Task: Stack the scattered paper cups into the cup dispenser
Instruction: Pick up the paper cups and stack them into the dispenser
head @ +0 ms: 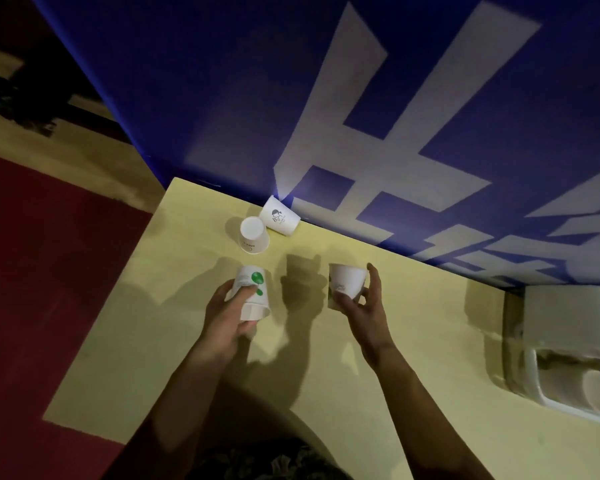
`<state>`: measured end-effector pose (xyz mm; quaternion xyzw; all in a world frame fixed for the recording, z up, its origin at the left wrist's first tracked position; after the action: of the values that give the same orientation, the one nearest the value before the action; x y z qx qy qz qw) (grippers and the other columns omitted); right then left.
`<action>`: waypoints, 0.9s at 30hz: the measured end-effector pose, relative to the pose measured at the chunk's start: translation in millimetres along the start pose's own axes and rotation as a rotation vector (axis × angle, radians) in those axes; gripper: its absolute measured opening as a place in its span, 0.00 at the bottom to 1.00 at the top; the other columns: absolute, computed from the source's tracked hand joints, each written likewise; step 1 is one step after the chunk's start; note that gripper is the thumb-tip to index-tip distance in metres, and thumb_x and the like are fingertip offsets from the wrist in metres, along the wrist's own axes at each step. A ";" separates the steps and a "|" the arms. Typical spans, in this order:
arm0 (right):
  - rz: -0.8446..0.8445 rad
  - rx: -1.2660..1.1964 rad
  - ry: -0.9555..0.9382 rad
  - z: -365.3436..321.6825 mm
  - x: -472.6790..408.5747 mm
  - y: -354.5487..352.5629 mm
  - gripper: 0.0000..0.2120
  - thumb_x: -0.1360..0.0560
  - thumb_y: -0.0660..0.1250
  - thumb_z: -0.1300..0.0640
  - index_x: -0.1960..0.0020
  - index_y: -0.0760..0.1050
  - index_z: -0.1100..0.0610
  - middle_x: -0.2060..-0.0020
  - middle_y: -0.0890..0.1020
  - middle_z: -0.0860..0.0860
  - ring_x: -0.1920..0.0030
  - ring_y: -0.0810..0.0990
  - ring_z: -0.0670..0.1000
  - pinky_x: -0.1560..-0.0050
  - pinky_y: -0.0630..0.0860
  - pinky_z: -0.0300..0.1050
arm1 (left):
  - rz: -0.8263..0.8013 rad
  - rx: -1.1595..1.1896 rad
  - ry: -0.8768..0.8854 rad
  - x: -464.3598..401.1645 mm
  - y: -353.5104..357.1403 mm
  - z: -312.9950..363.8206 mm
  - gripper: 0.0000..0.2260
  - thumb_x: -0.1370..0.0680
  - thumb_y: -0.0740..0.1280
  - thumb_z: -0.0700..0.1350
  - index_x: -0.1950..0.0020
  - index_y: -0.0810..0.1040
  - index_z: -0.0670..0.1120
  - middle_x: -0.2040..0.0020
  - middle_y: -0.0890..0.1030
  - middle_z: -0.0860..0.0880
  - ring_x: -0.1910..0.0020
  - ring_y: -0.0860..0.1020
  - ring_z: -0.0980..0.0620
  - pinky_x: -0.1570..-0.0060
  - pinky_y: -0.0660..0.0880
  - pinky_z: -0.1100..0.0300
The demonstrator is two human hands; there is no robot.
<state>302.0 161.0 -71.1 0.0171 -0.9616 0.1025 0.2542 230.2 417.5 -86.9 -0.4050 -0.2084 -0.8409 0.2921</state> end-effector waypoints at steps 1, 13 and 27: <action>0.012 -0.034 -0.006 0.1 9.8 -6.1 0.38 0.26 0.73 0.53 0.25 0.53 0.37 0.36 0.71 0.45 0.42 0.77 0.48 0.43 0.78 0.47 | -0.029 0.002 0.005 10.7 9.2 -1.9 0.17 0.28 0.74 0.43 0.40 0.77 0.48 0.48 0.83 0.44 0.55 0.83 0.48 0.58 0.81 0.53; 0.428 -0.058 -0.212 0.8 100.0 -143.6 0.26 0.28 0.75 0.53 0.39 0.63 0.44 0.44 0.72 0.46 0.46 0.77 0.51 0.59 0.81 0.39 | -0.228 -0.203 0.152 109.5 126.8 -37.5 0.19 0.26 0.73 0.44 0.38 0.72 0.45 0.46 0.77 0.47 0.53 0.79 0.50 0.59 0.81 0.53; 0.486 0.106 -0.398 41.0 140.3 -357.2 0.05 0.25 0.70 0.60 0.57 0.75 0.56 0.55 0.80 0.50 0.56 0.80 0.50 0.58 0.77 0.39 | -0.274 -0.200 0.131 217.2 274.6 -180.4 0.21 0.27 0.74 0.44 0.39 0.71 0.42 0.43 0.78 0.44 0.49 0.80 0.47 0.57 0.81 0.52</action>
<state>190.3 -194.2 30.5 -0.1800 -0.9617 0.2048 0.0281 201.7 37.7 13.3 -0.3441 -0.1574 -0.9141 0.1458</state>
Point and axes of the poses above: each hand's wrist, its own x-axis away from the middle knuckle, its own y-axis out of the palm, z = x × y, the point moved 7 cm from there along -x, towards the middle knuckle
